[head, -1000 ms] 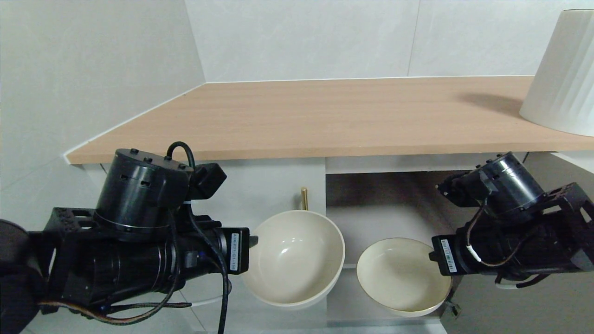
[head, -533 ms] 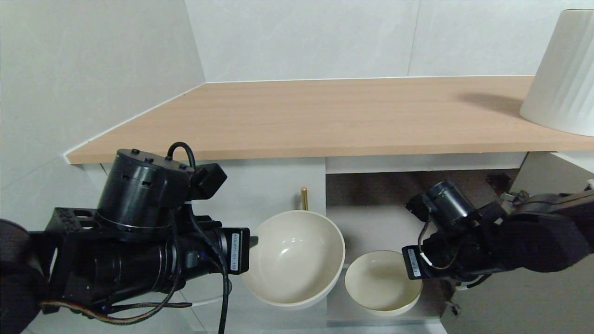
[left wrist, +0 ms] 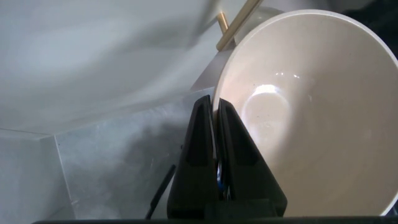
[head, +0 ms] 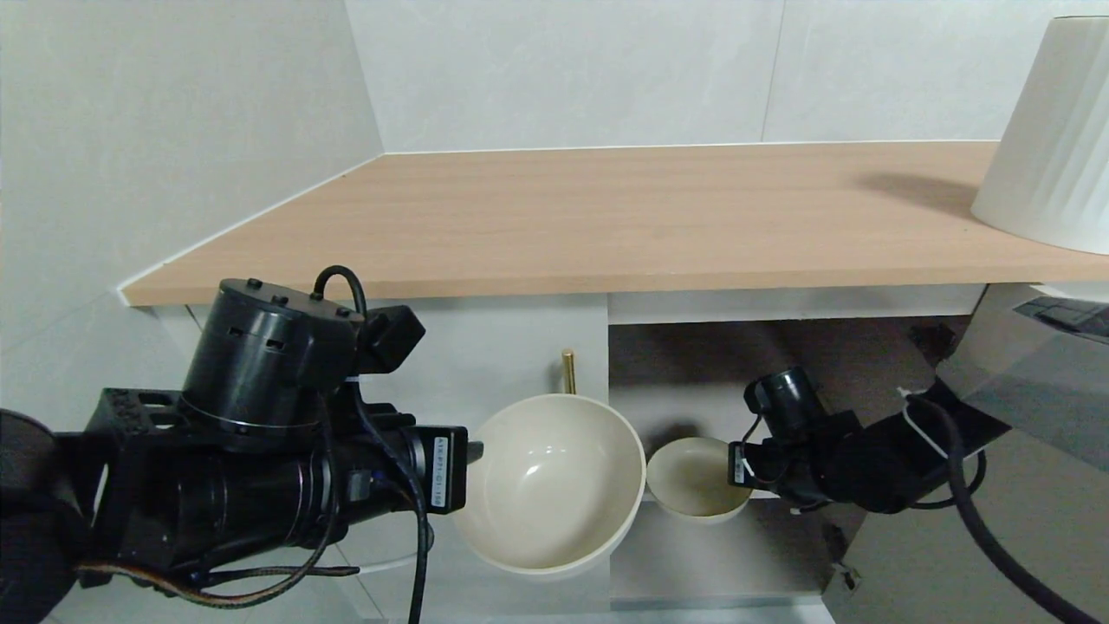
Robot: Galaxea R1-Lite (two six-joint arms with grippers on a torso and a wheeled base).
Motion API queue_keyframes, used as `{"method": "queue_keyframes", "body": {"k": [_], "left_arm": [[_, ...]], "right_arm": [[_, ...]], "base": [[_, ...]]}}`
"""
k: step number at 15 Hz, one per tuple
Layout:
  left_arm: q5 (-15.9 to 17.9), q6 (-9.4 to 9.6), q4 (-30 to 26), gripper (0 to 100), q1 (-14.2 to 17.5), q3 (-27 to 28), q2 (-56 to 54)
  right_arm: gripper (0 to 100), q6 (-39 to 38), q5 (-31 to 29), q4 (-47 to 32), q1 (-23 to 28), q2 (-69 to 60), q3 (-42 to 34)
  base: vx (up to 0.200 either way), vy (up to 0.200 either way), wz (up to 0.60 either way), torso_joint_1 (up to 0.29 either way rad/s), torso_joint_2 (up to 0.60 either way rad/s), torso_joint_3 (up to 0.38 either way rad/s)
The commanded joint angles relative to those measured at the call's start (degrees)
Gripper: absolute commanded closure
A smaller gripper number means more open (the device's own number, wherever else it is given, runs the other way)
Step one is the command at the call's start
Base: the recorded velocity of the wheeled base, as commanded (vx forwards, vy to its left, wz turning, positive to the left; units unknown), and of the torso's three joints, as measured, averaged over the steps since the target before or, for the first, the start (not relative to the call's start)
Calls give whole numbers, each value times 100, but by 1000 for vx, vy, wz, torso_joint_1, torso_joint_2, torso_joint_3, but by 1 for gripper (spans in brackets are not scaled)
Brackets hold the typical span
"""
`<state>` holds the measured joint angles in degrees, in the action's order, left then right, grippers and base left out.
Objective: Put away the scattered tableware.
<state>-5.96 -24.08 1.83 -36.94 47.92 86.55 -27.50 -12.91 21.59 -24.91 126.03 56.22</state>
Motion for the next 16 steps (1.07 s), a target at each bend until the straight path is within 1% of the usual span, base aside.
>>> {"method": "queue_keyframes", "body": {"k": [1, 3, 6, 10, 16], "left_arm": [[-2, -1, 2, 100, -6, -2, 11], [-2, -1, 2, 100, -6, -2, 11], [-2, -1, 2, 100, -6, -2, 19], [-2, -1, 2, 100, -6, -2, 55], [-2, -1, 2, 100, -6, -2, 63]], "right_arm": [[100, -1, -133, 240, 170, 511, 20], [100, 8, -511, 530, 249, 766, 170], [100, -97, -713, 566, 328, 897, 425], [100, -238, -889, 574, 408, 994, 706], [100, -238, -889, 759, 460, 1056, 803]], "base": [[0, 0, 0, 0, 0, 0], [0, 0, 0, 0, 0, 0], [0, 0, 0, 0, 0, 0], [0, 0, 0, 0, 0, 0], [0, 0, 0, 0, 0, 0]]}}
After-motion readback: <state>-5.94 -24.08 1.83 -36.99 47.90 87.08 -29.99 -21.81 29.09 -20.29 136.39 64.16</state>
